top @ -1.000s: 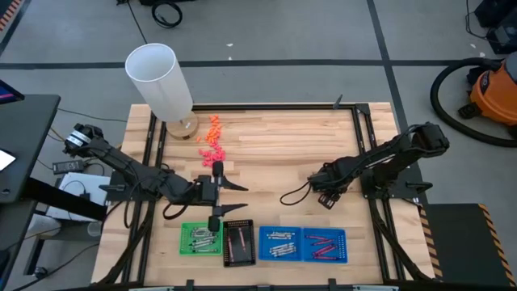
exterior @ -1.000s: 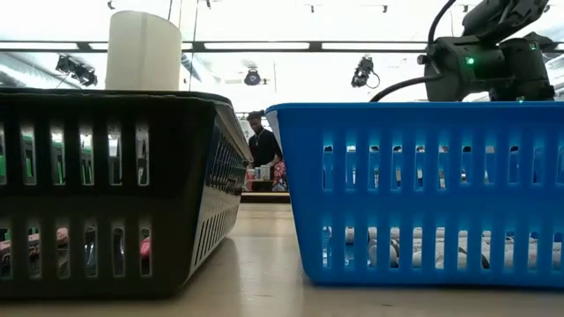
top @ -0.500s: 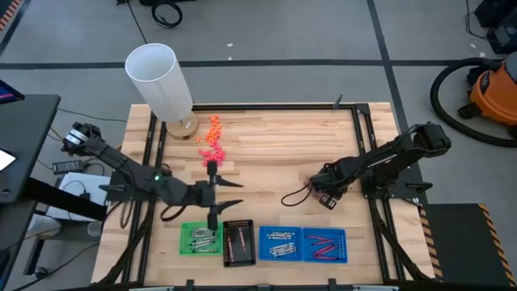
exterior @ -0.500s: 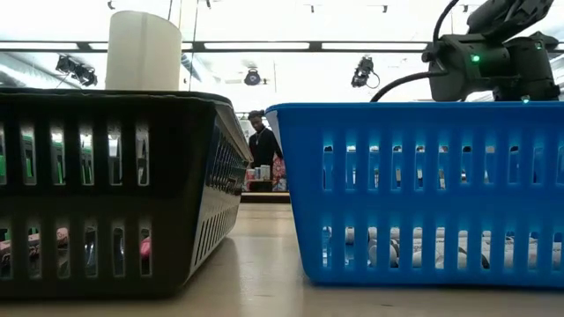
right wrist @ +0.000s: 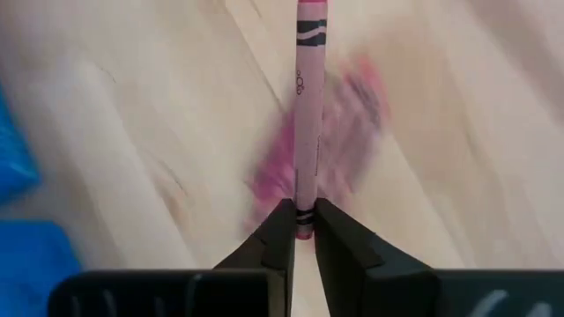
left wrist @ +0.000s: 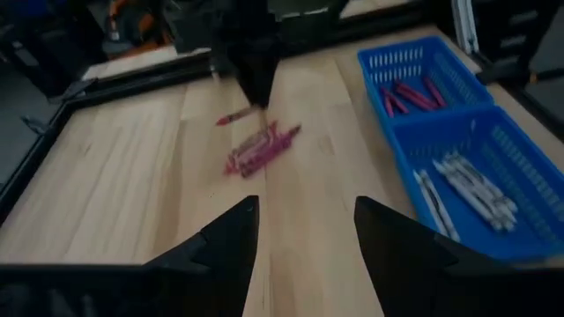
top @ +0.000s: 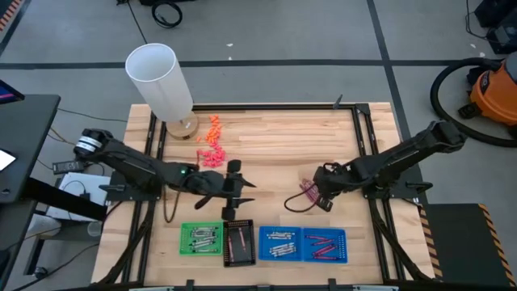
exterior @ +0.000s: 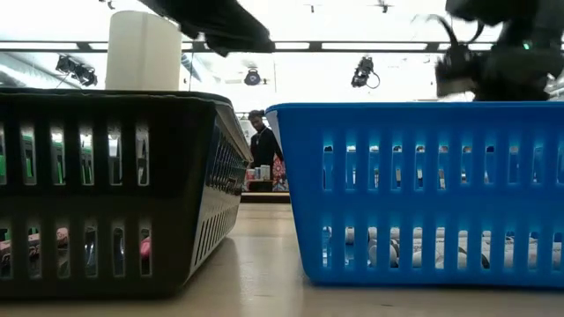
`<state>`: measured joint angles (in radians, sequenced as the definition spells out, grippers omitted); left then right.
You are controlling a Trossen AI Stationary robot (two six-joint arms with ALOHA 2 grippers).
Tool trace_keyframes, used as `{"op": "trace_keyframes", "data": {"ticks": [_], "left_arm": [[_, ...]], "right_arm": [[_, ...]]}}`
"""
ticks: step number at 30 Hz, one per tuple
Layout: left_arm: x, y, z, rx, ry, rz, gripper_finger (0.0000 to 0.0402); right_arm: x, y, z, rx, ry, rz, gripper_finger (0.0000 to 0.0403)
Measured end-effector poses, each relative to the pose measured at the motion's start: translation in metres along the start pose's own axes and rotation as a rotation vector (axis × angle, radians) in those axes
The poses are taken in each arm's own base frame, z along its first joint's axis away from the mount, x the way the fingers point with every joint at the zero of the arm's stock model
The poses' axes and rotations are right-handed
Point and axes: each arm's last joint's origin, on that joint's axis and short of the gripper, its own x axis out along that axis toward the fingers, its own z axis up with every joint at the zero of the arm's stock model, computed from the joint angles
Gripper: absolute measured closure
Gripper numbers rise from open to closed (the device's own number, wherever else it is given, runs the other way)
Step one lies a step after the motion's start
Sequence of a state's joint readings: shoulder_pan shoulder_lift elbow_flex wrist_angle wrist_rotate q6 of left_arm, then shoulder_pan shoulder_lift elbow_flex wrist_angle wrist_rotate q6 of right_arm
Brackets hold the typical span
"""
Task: Sort crayons
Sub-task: Put the pink crayon into the black bin
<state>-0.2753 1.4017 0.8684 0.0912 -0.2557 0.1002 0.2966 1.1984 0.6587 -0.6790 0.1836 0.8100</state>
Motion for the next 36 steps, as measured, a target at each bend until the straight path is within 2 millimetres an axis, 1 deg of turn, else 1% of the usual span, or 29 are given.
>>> {"op": "trace_keyframes", "data": {"ticks": [6, 11, 15, 19, 23, 27, 36], "left_arm": [[0.025, -0.002, -0.003, -0.027, -0.079, 0.016, 0.0203], [0.034, 0.001, 0.000, -0.066, -0.156, 0.039, 0.0203], [0.038, 0.008, 0.003, -0.157, -0.218, 0.060, 0.0203], [0.040, 0.017, 0.004, -0.258, -0.242, 0.077, 0.0203], [0.043, 0.017, 0.005, -0.323, -0.285, 0.076, 0.0203], [0.048, 0.014, 0.007, -0.335, -0.349, 0.065, 0.0203], [0.057, 0.011, 0.008, -0.318, -0.469, 0.072, 0.0203]], "right_arm": [[-0.006, 0.025, 0.009, -0.130, -0.279, 0.089, 0.0356], [-0.009, 0.041, 0.016, -0.231, -0.451, 0.111, 0.0356], [-0.012, 0.051, 0.020, -0.307, -0.567, 0.118, 0.0356], [-0.015, 0.057, 0.023, -0.360, -0.639, 0.114, 0.0356], [-0.019, 0.060, 0.028, -0.392, -0.707, 0.124, 0.0356], [-0.023, 0.063, 0.031, -0.413, -0.755, 0.137, 0.0356], [-0.025, 0.064, 0.033, -0.426, -0.787, 0.145, 0.0356]]}}
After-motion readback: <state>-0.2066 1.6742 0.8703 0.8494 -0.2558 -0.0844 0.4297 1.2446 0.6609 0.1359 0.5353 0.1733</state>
